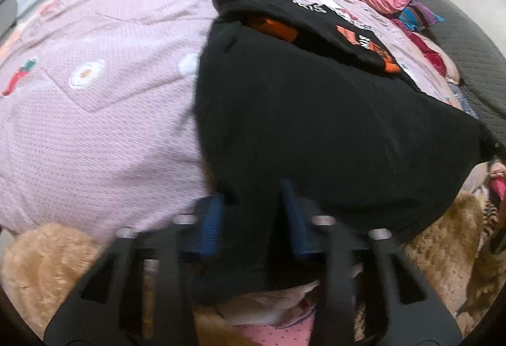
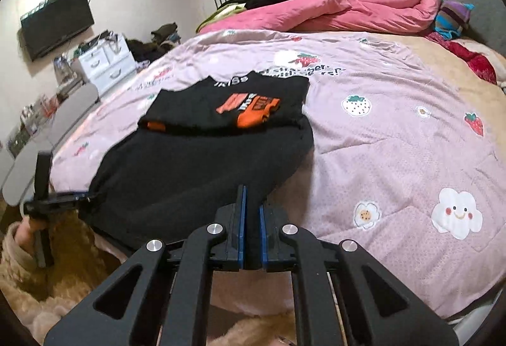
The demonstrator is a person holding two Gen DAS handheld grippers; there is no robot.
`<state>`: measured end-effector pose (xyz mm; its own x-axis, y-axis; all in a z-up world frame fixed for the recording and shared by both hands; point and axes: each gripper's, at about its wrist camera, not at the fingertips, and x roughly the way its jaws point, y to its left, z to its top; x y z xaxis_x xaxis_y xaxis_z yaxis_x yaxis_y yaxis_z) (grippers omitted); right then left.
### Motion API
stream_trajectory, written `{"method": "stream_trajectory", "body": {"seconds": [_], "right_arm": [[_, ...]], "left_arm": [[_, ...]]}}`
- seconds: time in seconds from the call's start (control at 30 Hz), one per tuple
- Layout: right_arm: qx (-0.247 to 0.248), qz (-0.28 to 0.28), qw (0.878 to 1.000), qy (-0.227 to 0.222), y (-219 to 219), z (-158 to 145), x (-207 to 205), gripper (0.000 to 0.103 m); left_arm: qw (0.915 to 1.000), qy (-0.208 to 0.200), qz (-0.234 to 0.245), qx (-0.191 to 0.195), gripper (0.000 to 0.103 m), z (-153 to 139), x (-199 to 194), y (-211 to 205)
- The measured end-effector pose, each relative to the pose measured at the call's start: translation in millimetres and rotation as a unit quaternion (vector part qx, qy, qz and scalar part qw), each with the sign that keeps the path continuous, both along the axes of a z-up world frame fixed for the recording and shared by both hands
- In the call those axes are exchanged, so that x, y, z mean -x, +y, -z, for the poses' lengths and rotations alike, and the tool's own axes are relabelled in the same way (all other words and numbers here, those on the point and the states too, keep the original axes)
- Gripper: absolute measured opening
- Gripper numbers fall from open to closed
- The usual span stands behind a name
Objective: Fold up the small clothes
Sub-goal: 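Grasp the shirt hem with the left tool while the right tool grasps it too, then lift the hem with both tools and fold it toward the collar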
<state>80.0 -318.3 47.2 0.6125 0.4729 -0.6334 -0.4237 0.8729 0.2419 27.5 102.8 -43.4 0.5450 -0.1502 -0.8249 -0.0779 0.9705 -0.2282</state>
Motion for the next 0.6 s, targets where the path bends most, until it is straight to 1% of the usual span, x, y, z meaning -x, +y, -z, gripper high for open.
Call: {"method": "stream_trajectory", "body": {"seconds": [0.07,0.2,0.43,0.6], "right_arm": [[-0.010,0.004,1.000,-0.003,-1.4,-3.0,-0.8,0.006],[-0.018,0.007,1.000,-0.015,-1.2,-8.4,-3.0,0.006],[-0.036,0.018,0.999,-0.029,-5.7,-17.5,-8.0,0.006],[-0.043,0.026,0.998,-0.037,-5.7,-23.6,-13.9,0.006]], "left_arm": [[0.9998,-0.007,0.003,0.016,0.005,-3.9,1.9,3.8],[0.9991,-0.028,0.006,0.030,0.004,-16.2,3.8,9.7],[0.9971,-0.069,0.010,0.031,0.004,-47.6,-1.4,16.1],[0.9952,-0.092,0.009,0.033,0.004,-64.8,-11.8,20.2]]}}
